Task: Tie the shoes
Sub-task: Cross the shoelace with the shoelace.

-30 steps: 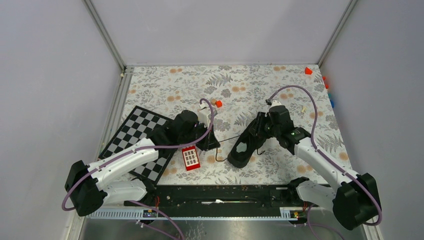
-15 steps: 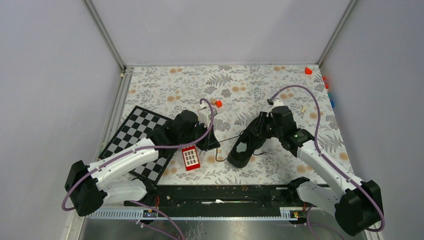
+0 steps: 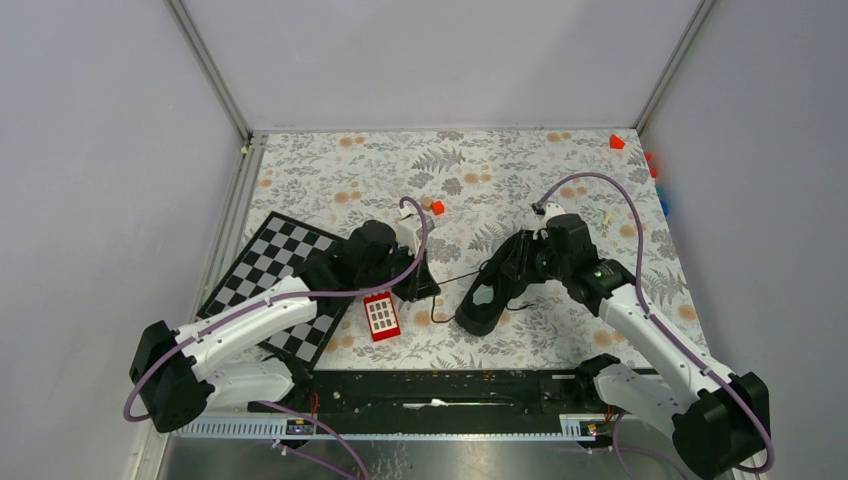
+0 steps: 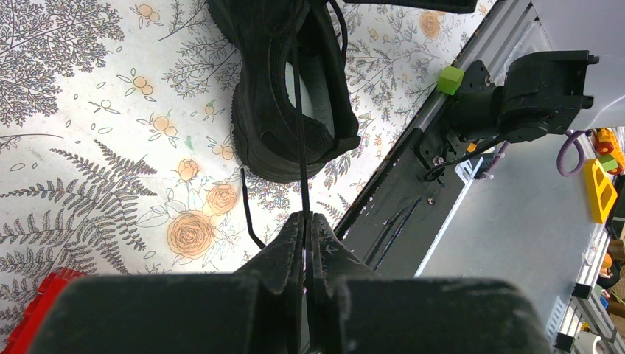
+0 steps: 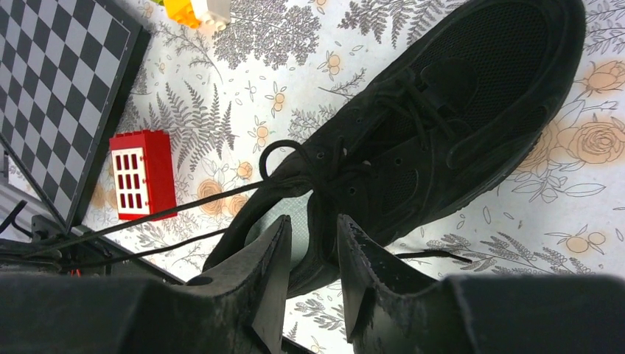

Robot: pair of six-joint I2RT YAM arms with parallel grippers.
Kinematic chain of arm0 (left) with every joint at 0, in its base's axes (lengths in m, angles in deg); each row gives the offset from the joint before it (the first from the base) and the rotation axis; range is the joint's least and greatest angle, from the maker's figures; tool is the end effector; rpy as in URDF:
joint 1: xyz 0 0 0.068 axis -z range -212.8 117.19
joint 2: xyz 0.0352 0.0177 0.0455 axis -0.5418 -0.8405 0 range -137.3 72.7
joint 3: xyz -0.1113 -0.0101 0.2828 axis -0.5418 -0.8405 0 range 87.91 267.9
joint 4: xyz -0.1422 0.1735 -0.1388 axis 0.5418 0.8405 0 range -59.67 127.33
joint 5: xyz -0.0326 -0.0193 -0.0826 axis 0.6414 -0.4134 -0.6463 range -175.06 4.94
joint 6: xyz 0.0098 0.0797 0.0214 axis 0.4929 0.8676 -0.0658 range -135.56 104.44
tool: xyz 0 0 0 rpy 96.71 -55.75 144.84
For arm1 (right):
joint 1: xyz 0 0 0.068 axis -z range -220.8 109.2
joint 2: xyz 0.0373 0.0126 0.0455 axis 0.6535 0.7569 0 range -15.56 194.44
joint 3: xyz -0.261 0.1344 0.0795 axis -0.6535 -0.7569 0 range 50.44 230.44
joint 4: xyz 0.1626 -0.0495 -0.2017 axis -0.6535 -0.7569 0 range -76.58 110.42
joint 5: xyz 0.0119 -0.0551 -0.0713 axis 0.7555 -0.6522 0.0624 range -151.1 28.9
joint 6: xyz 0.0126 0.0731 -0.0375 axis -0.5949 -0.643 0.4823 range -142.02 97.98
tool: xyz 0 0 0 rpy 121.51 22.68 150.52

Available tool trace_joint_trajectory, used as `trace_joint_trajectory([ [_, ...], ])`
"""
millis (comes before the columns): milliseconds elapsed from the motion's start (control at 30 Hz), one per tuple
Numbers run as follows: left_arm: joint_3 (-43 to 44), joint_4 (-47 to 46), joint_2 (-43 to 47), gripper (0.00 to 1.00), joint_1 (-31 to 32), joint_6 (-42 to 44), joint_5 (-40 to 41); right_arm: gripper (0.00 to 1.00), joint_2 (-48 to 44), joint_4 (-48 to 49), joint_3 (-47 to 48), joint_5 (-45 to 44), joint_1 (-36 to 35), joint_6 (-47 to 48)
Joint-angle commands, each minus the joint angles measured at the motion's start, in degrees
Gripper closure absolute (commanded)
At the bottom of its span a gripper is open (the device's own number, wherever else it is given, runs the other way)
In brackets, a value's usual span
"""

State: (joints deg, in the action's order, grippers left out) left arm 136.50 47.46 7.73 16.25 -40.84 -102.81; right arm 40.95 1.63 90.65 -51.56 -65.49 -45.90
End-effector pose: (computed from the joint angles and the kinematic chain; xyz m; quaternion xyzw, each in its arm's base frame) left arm 0.1592 -0.2172 0.2907 0.2508 0.8366 -0.3909 0.2906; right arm 0.2040 0.1070 0.2650 -0.0446 0.8840 0.2562 0.3885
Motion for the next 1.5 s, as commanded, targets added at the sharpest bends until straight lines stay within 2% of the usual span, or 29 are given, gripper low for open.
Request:
trace_joint_trajectory([
  [0,1.3,-1.5,0.3,1.00,0.2,0.8,-0.2,0.63,-0.1,-0.9,0.8,3.1,0.3,0.5],
  [600,1.5,-1.5,-0.1,1.00,0.2,0.8,-0.5,0.73,3.5,1.9,-1.7,4.3,0.3,-0.3],
  [900,1.2,-1.5,0.3,1.00,0.2,1.0,-0.3,1.00,3.0,2.6,-1.4,5.6,0.3,-1.0],
  [1467,0.4,-1.7,1.2,1.00,0.2,1.0,-0.1,1.00,4.0,2.7,2.2,4.8,0.3,-1.9],
])
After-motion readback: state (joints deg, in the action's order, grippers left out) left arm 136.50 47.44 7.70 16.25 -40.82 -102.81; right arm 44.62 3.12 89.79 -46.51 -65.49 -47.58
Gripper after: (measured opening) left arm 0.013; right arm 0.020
